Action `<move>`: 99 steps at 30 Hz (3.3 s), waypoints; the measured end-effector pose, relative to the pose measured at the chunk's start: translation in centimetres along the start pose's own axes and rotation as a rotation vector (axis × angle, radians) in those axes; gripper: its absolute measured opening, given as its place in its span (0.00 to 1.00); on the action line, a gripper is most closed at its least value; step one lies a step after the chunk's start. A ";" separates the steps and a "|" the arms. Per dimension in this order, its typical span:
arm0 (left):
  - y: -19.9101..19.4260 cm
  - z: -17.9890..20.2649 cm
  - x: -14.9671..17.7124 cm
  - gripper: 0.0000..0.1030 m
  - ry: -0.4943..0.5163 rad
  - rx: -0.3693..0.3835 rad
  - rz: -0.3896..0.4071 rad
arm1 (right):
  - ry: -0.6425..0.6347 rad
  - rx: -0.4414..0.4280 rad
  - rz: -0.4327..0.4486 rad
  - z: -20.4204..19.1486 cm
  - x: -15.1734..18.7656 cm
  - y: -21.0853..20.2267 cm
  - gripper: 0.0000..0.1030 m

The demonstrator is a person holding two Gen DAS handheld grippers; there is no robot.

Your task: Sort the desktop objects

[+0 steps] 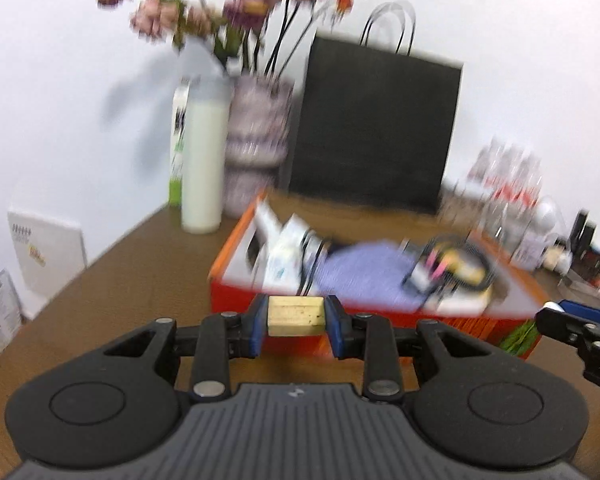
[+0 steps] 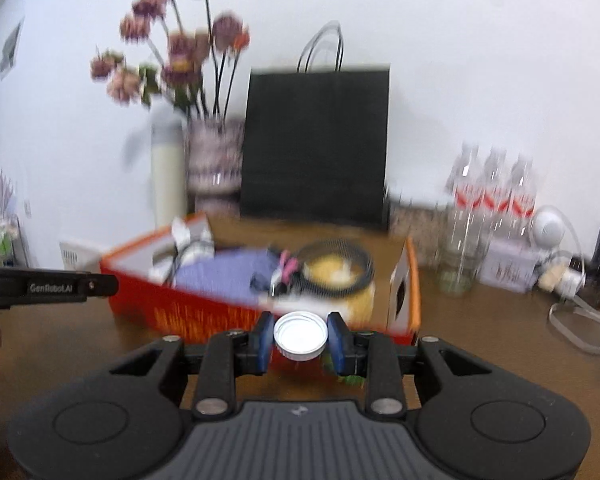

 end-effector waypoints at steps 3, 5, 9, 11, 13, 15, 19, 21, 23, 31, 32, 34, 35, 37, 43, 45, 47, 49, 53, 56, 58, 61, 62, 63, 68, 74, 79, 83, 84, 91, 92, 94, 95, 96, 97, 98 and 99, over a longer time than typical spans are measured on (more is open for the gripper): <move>-0.7 1.3 -2.0 0.30 -0.009 0.034 0.052 | 0.005 0.002 0.052 0.6 -2.0 -0.3 0.26; -0.6 2.3 -3.1 0.30 -0.007 0.044 0.085 | 0.010 0.007 0.074 1.2 -3.1 0.0 0.26; 0.5 3.9 -4.2 0.30 -0.016 0.057 0.130 | 0.035 0.018 0.092 2.9 -4.2 1.5 0.26; 1.4 4.5 -4.3 0.30 -0.013 0.057 0.140 | 0.054 0.017 0.086 3.9 -4.3 2.7 0.27; 2.8 5.2 -4.3 0.30 0.011 0.060 0.138 | 0.065 0.013 0.069 4.8 -4.2 4.3 0.26; 4.2 5.8 -4.2 0.30 0.038 0.053 0.144 | 0.065 0.008 0.049 5.3 -4.0 5.9 0.26; 6.9 6.8 -3.8 0.30 0.090 0.039 0.153 | 0.045 0.004 0.011 6.2 -3.7 8.9 0.26; 8.1 7.1 -3.7 0.30 0.110 0.033 0.152 | 0.036 0.000 -0.005 6.6 -3.6 10.1 0.26; 9.1 7.4 -3.6 0.30 0.130 0.032 0.152 | 0.031 -0.004 -0.018 6.8 -3.4 11.0 0.26; 11.4 7.8 -2.5 0.30 0.183 0.016 0.125 | 0.030 -0.019 -0.074 7.4 -2.3 13.2 0.27; 11.4 7.8 -2.4 0.34 0.184 0.010 0.125 | 0.035 -0.021 -0.074 7.3 -2.2 13.2 0.27; 11.3 7.8 -2.4 0.47 0.185 0.003 0.130 | 0.039 -0.023 -0.068 7.2 -2.1 13.0 0.34; 11.0 7.8 -2.4 0.59 0.186 0.003 0.142 | 0.039 -0.026 -0.068 7.2 -2.1 12.8 0.40; 10.6 7.8 -2.3 0.75 0.190 0.008 0.162 | 0.031 -0.028 -0.054 6.9 -2.1 12.5 0.66; 10.0 8.0 -2.2 1.00 0.203 -0.029 0.211 | 0.019 -0.008 -0.003 6.3 -2.2 11.6 0.92; 10.0 8.0 -2.2 1.00 0.193 -0.026 0.207 | 0.019 0.003 0.006 6.4 -2.3 11.5 0.98; 10.0 7.9 -2.2 1.00 0.191 -0.028 0.205 | 0.021 0.000 0.006 6.4 -2.2 11.4 0.99; 9.9 7.8 -2.2 1.00 0.183 -0.031 0.207 | 0.026 -0.003 0.008 6.3 -2.2 11.3 0.99; 9.3 7.5 -2.2 1.00 0.157 -0.026 0.219 | 0.032 -0.005 0.016 6.2 -2.2 11.0 1.00; 8.5 7.0 -2.0 1.00 0.139 -0.019 0.238 | 0.033 -0.004 0.014 5.9 -2.0 10.5 1.00; 7.9 6.6 -1.8 1.00 0.131 -0.012 0.247 | 0.027 0.000 0.009 5.5 -1.8 10.1 1.00; 6.9 6.0 -1.5 1.00 0.123 -0.005 0.253 | 0.023 0.003 0.004 5.0 -1.3 9.3 1.00; 6.5 5.8 -1.3 1.00 0.121 -0.006 0.253 | 0.024 0.002 0.002 4.7 -1.1 8.9 1.00; 6.2 5.6 -1.1 1.00 0.120 -0.008 0.250 | 0.024 0.000 -0.001 4.5 -0.9 8.6 1.00; 4.5 4.5 0.0 1.00 0.116 -0.006 0.222 | 0.024 -0.009 -0.022 3.0 0.2 6.9 1.00; 2.3 3.0 1.5 1.00 0.117 -0.003 0.191 | 0.031 0.000 -0.050 1.5 1.7 4.9 1.00; 0.6 1.7 2.6 1.00 0.119 -0.018 0.174 | 0.037 -0.012 -0.067 -0.1 3.0 3.2 1.00; -1.1 1.1 3.7 1.00 0.139 -0.016 0.170 | 0.045 -0.018 -0.064 -1.1 3.8 1.8 1.00; -1.4 1.0 3.9 1.00 0.143 -0.013 0.169 | 0.047 -0.019 -0.066 -1.3 4.0 1.5 1.00; -3.0 0.0 5.2 1.00 0.159 -0.026 0.157 | 0.055 -0.013 -0.054 -2.6 5.0 -0.1 1.00; -3.2 -0.1 5.3 1.00 0.158 -0.026 0.150 | 0.051 -0.012 -0.051 -2.7 5.1 -0.3 1.00; -3.7 -0.3 5.5 1.00 0.151 -0.020 0.152 | 0.041 -0.010 -0.046 -3.2 5.3 -0.6 1.00; -3.9 -0.4 5.6 1.00 0.150 -0.018 0.157 | 0.035 -0.009 -0.044 -3.4 5.5 -0.7 1.00; -4.1 -0.4 5.7 1.00 0.152 -0.018 0.161 | 0.029 -0.009 -0.042 -3.6 5.6 -0.8 1.00; -4.3 -0.4 5.7 1.00 0.155 -0.017 0.164 | 0.026 -0.010 -0.044 -3.8 5.6 -0.9 1.00; -4.4 -0.4 5.8 1.00 0.158 -0.014 0.166 | 0.023 -0.013 -0.037 -4.0 5.6 -1.0 1.00; -4.6 -0.3 5.9 1.00 0.162 -0.010 0.170 | 0.020 -0.012 -0.026 -4.2 5.6 -1.2 1.00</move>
Point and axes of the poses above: each gripper's, at about its wrist camera, not at the fingertips, and y roughly the way its jaws point, z to its right, x to its underside, the point moved 4 cm from there along y, roughly the way its jaws point, and after that the axes turned 15 degrees about -x, right-handed, at the moved point
